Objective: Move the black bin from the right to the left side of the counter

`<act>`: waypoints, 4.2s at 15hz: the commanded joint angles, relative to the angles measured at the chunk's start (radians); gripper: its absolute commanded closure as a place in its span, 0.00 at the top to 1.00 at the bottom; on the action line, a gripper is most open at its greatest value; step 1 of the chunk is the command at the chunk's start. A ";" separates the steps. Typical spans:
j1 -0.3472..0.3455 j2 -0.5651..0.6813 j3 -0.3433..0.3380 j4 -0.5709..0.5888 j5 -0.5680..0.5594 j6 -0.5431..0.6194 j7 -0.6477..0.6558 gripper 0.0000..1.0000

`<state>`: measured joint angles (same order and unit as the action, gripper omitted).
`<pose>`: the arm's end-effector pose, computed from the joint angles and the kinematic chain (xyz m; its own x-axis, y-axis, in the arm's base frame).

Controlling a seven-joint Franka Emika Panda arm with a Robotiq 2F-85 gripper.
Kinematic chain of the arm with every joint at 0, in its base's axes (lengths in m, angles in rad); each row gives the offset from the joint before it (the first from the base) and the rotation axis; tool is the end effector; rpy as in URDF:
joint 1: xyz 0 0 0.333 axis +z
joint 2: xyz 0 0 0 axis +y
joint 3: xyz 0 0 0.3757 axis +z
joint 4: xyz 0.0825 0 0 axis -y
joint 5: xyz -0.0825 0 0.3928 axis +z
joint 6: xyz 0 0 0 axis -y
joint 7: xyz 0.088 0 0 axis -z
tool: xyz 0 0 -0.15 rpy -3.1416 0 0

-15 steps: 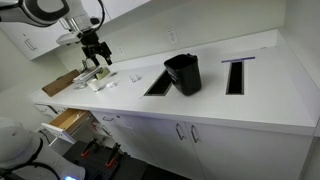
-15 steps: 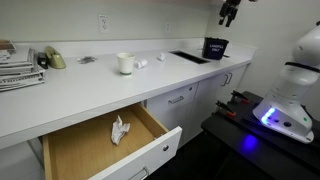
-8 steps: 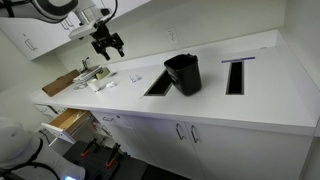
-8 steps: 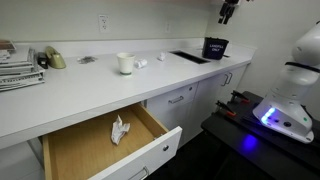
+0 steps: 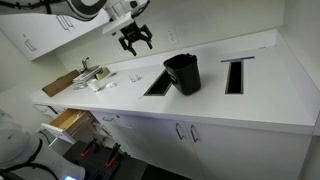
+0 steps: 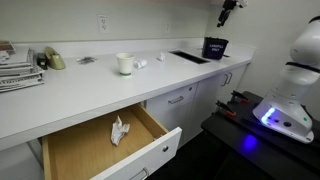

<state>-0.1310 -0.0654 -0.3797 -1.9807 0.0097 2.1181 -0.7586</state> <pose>0.4979 -0.2829 0.5264 0.9552 0.2454 0.1657 0.2291 -0.9670 0.1111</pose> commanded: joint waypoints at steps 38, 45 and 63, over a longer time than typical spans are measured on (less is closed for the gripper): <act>-0.195 0.284 0.122 0.093 -0.148 0.133 -0.297 0.02; -0.176 0.072 0.125 -0.080 -0.253 0.122 -0.417 0.02; 0.164 -0.568 0.224 -0.556 -0.194 0.067 -0.798 0.02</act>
<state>-0.0054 -0.5426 -0.1705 -2.4840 -0.1992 2.1945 -1.5139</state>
